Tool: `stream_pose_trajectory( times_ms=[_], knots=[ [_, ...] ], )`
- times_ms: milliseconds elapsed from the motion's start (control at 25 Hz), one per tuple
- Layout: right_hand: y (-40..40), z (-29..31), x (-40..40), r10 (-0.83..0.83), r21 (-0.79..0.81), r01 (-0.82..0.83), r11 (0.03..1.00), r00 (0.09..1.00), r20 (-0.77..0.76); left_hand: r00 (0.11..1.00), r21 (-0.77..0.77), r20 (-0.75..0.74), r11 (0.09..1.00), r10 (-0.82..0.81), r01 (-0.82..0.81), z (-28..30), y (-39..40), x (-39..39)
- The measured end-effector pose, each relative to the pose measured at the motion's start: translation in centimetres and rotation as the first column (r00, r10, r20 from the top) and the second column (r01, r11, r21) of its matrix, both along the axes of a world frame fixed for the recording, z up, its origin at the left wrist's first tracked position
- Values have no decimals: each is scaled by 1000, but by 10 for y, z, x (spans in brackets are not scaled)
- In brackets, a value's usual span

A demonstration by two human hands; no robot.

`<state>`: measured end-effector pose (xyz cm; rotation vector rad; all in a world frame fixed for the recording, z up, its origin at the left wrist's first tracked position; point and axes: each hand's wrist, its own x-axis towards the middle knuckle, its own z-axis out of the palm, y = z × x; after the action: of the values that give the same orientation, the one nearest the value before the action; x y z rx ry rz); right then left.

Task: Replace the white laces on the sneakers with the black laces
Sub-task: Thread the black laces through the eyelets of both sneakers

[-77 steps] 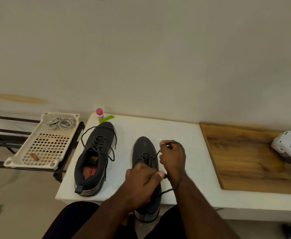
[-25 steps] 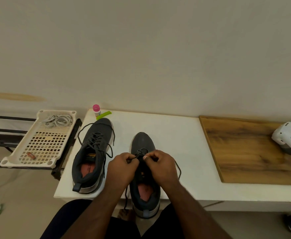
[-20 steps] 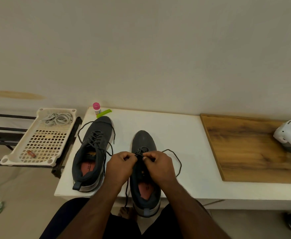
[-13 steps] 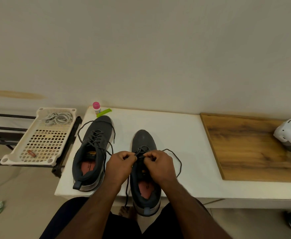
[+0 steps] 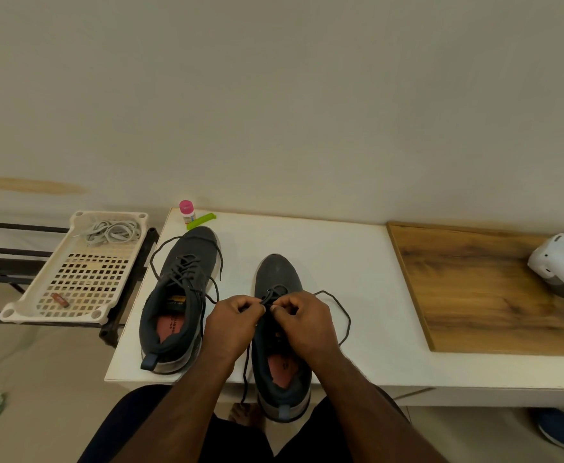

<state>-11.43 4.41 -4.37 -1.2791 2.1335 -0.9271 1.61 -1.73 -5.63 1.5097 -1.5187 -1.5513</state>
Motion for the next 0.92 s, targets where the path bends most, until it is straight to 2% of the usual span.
stream_pose_trajectory(
  times_ms=[200,440,600,760,920],
  knots=[
    [-3,-1,3,17,32,-16,999,999,-32,999,28,-36,1000,-2,3,-1,-1,1],
    [-6,0,-6,-43,107,21,994,977,208,983,188,-178,982,52,-18,3,-1,1],
    [-9,0,-6,-54,120,23,993,963,264,972,238,-234,970,14,44,3,-2,3],
    [-8,0,-8,-31,139,0,990,975,219,975,212,-221,976,-8,56,6,-2,3],
    [-7,-1,-7,-14,131,-12,991,981,195,990,87,-136,995,-43,56,3,-1,0]
  ],
)
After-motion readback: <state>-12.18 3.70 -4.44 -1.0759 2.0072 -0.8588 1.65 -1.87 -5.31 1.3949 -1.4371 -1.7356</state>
